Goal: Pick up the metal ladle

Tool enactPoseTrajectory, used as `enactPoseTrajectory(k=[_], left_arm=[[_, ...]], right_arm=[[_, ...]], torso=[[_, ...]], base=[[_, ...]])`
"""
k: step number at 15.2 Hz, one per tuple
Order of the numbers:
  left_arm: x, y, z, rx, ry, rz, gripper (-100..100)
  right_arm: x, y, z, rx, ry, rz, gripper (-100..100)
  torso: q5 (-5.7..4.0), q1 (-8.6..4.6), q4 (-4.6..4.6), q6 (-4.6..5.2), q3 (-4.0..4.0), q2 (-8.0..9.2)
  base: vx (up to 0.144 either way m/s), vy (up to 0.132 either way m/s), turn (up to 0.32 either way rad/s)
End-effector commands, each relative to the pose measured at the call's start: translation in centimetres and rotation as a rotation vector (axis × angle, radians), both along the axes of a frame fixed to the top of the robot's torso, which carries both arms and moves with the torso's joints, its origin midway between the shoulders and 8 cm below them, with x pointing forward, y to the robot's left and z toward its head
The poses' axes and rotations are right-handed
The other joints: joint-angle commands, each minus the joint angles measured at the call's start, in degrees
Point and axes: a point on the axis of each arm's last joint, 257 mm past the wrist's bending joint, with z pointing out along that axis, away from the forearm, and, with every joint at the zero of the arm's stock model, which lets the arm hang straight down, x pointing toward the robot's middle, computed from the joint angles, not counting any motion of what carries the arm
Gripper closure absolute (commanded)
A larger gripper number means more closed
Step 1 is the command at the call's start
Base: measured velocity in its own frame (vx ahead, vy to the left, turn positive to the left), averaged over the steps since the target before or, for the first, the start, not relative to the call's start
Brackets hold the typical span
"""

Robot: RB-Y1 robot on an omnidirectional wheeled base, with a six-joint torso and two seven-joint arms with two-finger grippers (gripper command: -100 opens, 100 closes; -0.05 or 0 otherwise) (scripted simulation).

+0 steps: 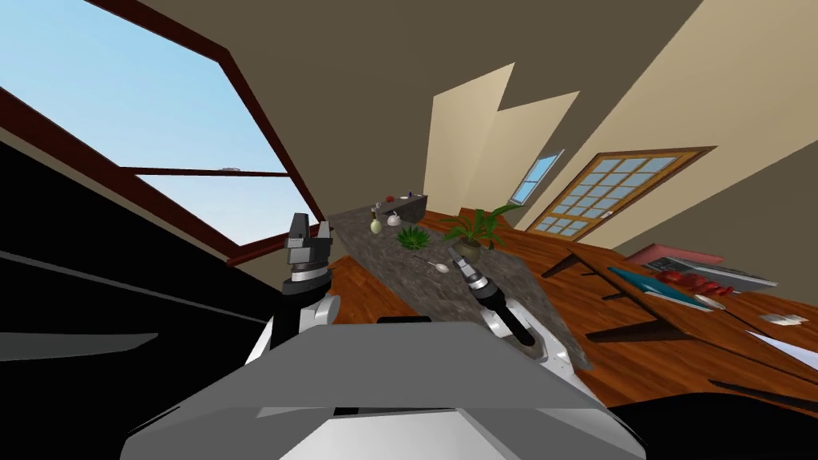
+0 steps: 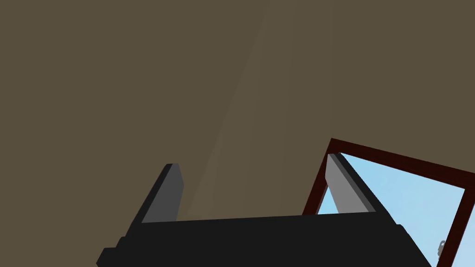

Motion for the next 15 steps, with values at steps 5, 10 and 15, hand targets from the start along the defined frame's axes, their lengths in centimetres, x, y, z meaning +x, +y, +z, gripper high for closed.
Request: enactPoseTrajectory(k=[5, 10, 15], left_arm=[[0.0, 0.0, 0.0, 0.0, 0.0, 0.0, 0], [0.0, 0.0, 0.0, 0.0, 0.0, 0.0, 0], [0.0, 0.0, 0.0, 0.0, 0.0, 0.0, 0]], right_arm=[[0.1, 0.4, -3.2, -0.14, 0.069, 0.066, -100], [-0.2, 0.3, -6.2, -0.26, 0.131, 0.116, -100], [-0.6, -0.4, -9.2, -0.369, 0.195, 0.157, -100]], torso=[[0.01, 0.05, -0.01, -0.02, -0.03, -0.05], [0.0, 0.0, -0.01, -0.01, -0.01, -0.02], [0.02, 0.07, -0.01, 0.02, -0.04, -0.07]], base=[[0.026, 0.045, 0.132], [0.022, 0.033, 0.107], [0.029, 0.037, 0.106]])
